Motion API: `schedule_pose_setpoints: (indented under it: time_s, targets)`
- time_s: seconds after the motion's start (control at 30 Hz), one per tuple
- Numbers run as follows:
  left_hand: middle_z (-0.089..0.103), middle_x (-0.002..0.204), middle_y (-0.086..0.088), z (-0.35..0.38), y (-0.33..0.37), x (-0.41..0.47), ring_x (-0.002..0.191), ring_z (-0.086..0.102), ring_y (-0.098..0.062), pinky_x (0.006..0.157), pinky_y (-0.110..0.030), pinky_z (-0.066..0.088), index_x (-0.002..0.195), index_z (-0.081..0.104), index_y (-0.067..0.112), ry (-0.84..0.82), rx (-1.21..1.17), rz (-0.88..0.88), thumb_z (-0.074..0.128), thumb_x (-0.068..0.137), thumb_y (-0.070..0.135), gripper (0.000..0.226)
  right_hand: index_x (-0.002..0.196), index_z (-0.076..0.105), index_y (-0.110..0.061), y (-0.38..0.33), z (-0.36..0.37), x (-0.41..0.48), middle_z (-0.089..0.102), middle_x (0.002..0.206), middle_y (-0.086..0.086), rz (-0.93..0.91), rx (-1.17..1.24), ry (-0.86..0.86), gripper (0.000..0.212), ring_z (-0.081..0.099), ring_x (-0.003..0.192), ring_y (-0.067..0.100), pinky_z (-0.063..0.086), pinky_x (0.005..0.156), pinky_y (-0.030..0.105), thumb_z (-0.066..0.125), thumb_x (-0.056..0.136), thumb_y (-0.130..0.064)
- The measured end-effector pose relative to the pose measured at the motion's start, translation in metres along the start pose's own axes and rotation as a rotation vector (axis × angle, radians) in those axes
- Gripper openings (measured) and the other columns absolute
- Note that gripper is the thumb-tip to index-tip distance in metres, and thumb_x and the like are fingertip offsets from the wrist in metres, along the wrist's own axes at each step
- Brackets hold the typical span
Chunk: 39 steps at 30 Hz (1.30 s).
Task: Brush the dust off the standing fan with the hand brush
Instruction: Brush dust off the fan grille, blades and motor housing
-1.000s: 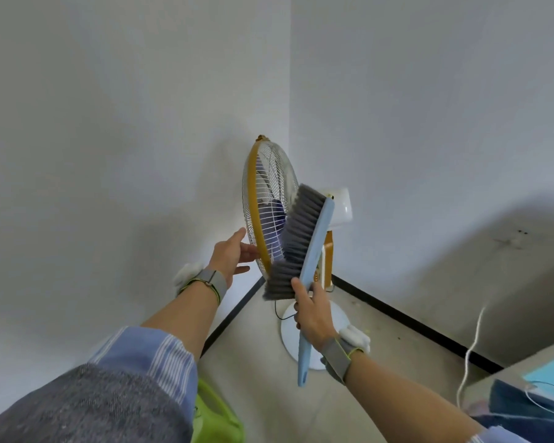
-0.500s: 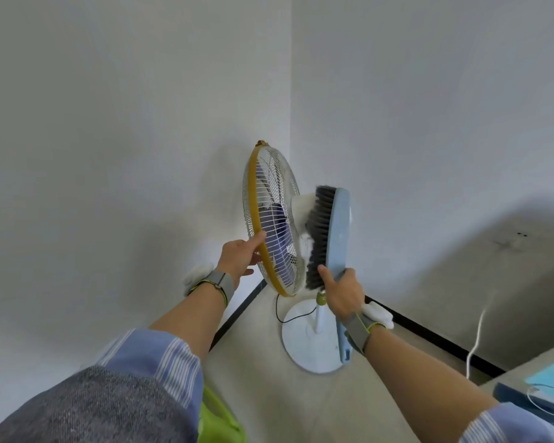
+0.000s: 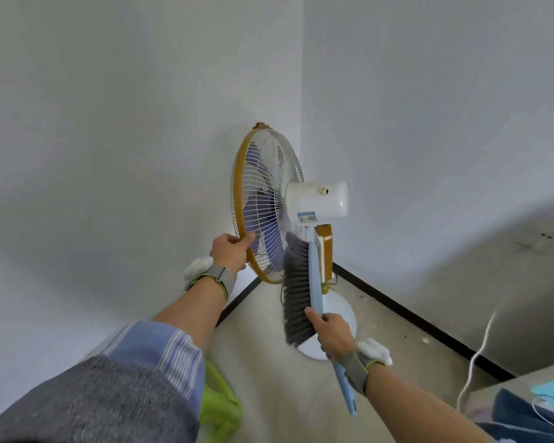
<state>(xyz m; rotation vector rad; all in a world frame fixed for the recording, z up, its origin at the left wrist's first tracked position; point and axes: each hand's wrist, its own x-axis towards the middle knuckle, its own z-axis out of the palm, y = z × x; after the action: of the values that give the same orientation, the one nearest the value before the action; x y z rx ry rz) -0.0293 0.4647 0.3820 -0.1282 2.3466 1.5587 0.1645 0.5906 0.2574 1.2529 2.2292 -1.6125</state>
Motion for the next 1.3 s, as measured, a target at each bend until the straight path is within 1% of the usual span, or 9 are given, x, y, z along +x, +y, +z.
schedule_pose_setpoints:
  time_s: [0.2, 0.43, 0.53, 0.7, 0.8, 0.93, 1.07, 1.2, 1.3]
  targets:
    - [0.069, 0.1, -0.009, 0.013, 0.001, -0.009, 0.088, 0.069, -0.027, 0.078, -0.039, 0.059, 0.102, 0.058, 0.011, 0.056, -0.025, -0.018, 0.067, 0.089, 0.037, 0.03, 0.07, 0.047, -0.016, -0.029, -0.019, 0.005, 0.046, 0.061, 0.0, -0.048, 0.191, -0.023, 0.051, 0.041, 0.047, 0.014, 0.038, 0.047, 0.027, 0.051, 0.091, -0.062]
    - [0.067, 0.111, -0.012, 0.015, -0.001, -0.012, 0.097, 0.067, -0.031, 0.081, -0.044, 0.059, 0.109, 0.054, 0.012, 0.13, -0.027, -0.079, 0.064, 0.091, 0.037, 0.032, 0.068, 0.049, -0.016, 0.01, -0.037, 0.005, 0.054, 0.064, 0.001, 0.026, -0.212, -0.067, 0.052, 0.053, 0.057, 0.019, 0.043, 0.053, 0.028, 0.053, 0.088, -0.064]
    - [0.067, 0.109, -0.012, 0.022, 0.0, -0.017, 0.094, 0.068, -0.029, 0.077, -0.041, 0.06, 0.108, 0.054, 0.013, 0.143, -0.022, -0.072, 0.064, 0.091, 0.038, 0.031, 0.072, 0.052, -0.01, 0.007, -0.058, 0.015, 0.057, 0.064, 0.005, 0.109, -0.129, -0.044, 0.057, 0.053, 0.051, 0.022, 0.045, 0.049, 0.029, 0.051, 0.088, -0.066]
    - [0.066, 0.109, -0.011, 0.029, 0.001, -0.022, 0.095, 0.066, -0.03, 0.071, -0.036, 0.058, 0.109, 0.053, 0.013, 0.165, -0.048, -0.073, 0.063, 0.092, 0.037, 0.031, 0.069, 0.049, -0.016, -0.017, -0.053, 0.008, 0.046, 0.055, -0.001, 0.014, 0.194, -0.146, 0.049, 0.04, 0.04, 0.012, 0.037, 0.041, 0.024, 0.053, 0.091, -0.059]
    - [0.066, 0.109, -0.012, 0.026, 0.001, -0.024, 0.094, 0.066, -0.03, 0.066, -0.035, 0.057, 0.107, 0.053, 0.013, 0.17, -0.061, -0.084, 0.064, 0.091, 0.037, 0.031, 0.069, 0.049, -0.015, -0.003, -0.041, 0.002, 0.045, 0.055, 0.0, -0.009, 0.101, -0.191, 0.049, 0.041, 0.041, 0.014, 0.038, 0.042, 0.024, 0.057, 0.089, -0.059]
    - [0.067, 0.104, -0.012, 0.024, -0.002, -0.026, 0.09, 0.066, -0.03, 0.068, -0.037, 0.056, 0.106, 0.055, 0.012, 0.159, -0.06, -0.117, 0.065, 0.091, 0.037, 0.031, 0.069, 0.046, -0.011, 0.012, -0.062, 0.011, 0.047, 0.053, 0.004, 0.113, -0.052, -0.16, 0.054, 0.042, 0.038, 0.018, 0.039, 0.044, 0.025, 0.059, 0.086, -0.06]
    - [0.067, 0.1, -0.012, 0.028, 0.004, -0.029, 0.085, 0.067, -0.029, 0.069, -0.037, 0.055, 0.104, 0.056, 0.012, 0.149, -0.051, -0.111, 0.065, 0.091, 0.038, 0.03, 0.072, 0.049, -0.01, -0.01, -0.079, 0.018, 0.05, 0.055, 0.006, 0.099, 0.12, -0.122, 0.055, 0.043, 0.041, 0.017, 0.04, 0.044, 0.026, 0.056, 0.088, -0.062]
    - [0.066, 0.097, -0.011, 0.028, 0.007, -0.031, 0.085, 0.068, -0.029, 0.069, -0.038, 0.055, 0.101, 0.054, 0.013, 0.155, -0.043, -0.104, 0.064, 0.092, 0.037, 0.028, 0.073, 0.048, -0.013, -0.03, -0.069, 0.01, 0.048, 0.054, 0.003, 0.119, 0.324, -0.268, 0.048, 0.041, 0.041, 0.013, 0.038, 0.042, 0.023, 0.058, 0.09, -0.057]
    - [0.066, 0.098, -0.011, 0.023, 0.004, -0.034, 0.085, 0.068, -0.029, 0.072, -0.039, 0.056, 0.103, 0.055, 0.012, 0.155, -0.035, -0.119, 0.063, 0.092, 0.037, 0.029, 0.075, 0.049, -0.011, -0.015, -0.069, 0.013, 0.05, 0.055, 0.003, 0.123, 0.002, -0.245, 0.05, 0.044, 0.041, 0.015, 0.038, 0.042, 0.022, 0.059, 0.088, -0.058]
